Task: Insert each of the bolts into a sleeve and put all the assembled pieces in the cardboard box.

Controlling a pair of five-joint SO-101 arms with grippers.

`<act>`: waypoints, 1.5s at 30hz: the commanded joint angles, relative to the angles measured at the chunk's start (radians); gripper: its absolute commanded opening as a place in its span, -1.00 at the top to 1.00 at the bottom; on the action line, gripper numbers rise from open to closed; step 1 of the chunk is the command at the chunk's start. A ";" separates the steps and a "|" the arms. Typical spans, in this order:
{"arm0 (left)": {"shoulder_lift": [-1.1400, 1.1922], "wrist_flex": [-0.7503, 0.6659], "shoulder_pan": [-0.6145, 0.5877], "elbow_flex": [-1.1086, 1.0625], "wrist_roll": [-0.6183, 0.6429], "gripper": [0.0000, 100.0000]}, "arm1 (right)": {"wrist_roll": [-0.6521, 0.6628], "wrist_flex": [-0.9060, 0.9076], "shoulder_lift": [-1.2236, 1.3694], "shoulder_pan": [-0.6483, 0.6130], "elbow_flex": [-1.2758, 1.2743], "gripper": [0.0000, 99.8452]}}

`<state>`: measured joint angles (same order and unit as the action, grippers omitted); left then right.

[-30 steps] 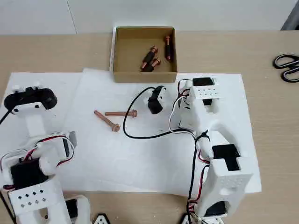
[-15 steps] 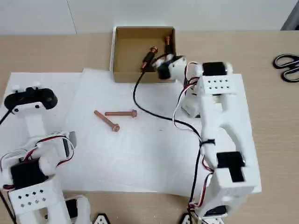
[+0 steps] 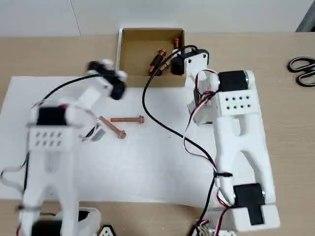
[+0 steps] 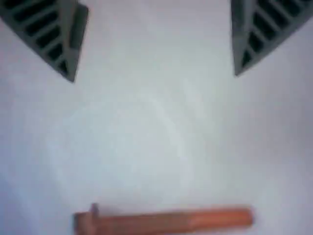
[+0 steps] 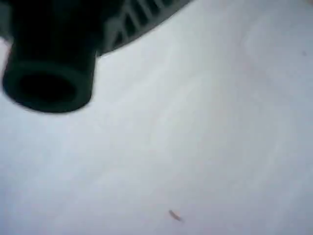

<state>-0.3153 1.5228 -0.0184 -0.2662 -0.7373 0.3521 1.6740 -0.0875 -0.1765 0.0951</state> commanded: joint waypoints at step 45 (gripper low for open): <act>0.954 -0.141 0.250 0.654 -0.298 0.99 | -0.046 -0.010 -0.266 -0.005 -0.133 0.99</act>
<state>0.6483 1.3940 0.2317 0.3414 -1.0319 0.3168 1.6755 -0.3130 -0.1811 -0.0460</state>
